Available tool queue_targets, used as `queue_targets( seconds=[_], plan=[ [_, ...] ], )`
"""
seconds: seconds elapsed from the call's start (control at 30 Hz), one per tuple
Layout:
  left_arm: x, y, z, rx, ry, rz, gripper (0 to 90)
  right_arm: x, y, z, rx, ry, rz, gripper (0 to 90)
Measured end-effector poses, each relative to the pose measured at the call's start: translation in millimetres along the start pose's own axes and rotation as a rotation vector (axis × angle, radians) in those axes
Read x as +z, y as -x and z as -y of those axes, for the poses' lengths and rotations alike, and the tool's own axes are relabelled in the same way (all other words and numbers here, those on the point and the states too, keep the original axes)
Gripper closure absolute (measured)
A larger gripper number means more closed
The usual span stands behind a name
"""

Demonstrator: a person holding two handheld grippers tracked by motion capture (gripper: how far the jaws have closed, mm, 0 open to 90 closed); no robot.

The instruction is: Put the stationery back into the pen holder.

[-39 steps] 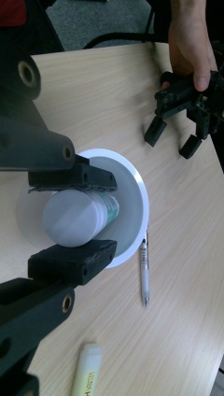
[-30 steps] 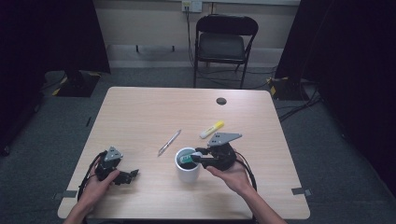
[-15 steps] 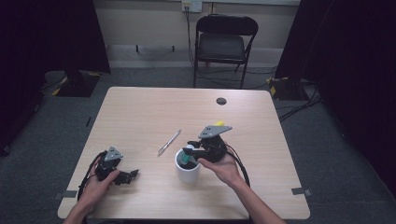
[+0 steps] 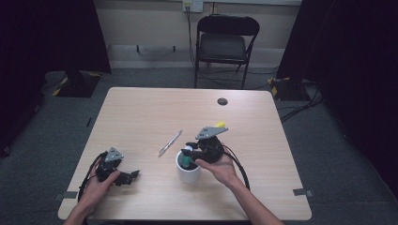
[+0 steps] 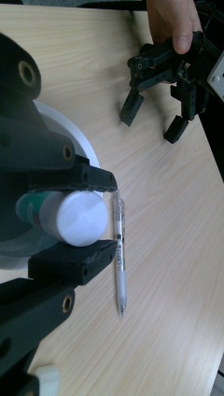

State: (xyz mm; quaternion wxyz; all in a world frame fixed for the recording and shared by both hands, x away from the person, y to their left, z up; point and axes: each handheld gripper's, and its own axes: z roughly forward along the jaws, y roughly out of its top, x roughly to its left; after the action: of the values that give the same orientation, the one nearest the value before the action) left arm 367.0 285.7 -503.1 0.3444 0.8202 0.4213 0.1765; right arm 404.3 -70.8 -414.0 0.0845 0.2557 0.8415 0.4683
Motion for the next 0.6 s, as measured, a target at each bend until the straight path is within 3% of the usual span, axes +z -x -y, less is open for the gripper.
queue_targets(
  seconds=[0.13,0.27,0.4,0.6],
  plan=[
    [0.0,0.0,0.0,0.000,0.000,0.000,0.0,2.4,-1.9,0.6,-0.011,-0.007,-0.002,64.3],
    [0.0,0.0,0.0,-0.001,0.000,0.000,0.0,-1.0,-0.3,-1.4,-0.006,0.017,-0.007,57.4],
    [0.0,0.0,0.0,0.000,0.000,0.000,0.0,-4.0,3.0,-0.9,0.012,0.017,-0.017,53.9],
    [0.0,0.0,0.0,0.000,0.000,0.000,0.0,-16.5,11.9,-2.3,0.046,0.068,-0.011,52.6]
  ],
)
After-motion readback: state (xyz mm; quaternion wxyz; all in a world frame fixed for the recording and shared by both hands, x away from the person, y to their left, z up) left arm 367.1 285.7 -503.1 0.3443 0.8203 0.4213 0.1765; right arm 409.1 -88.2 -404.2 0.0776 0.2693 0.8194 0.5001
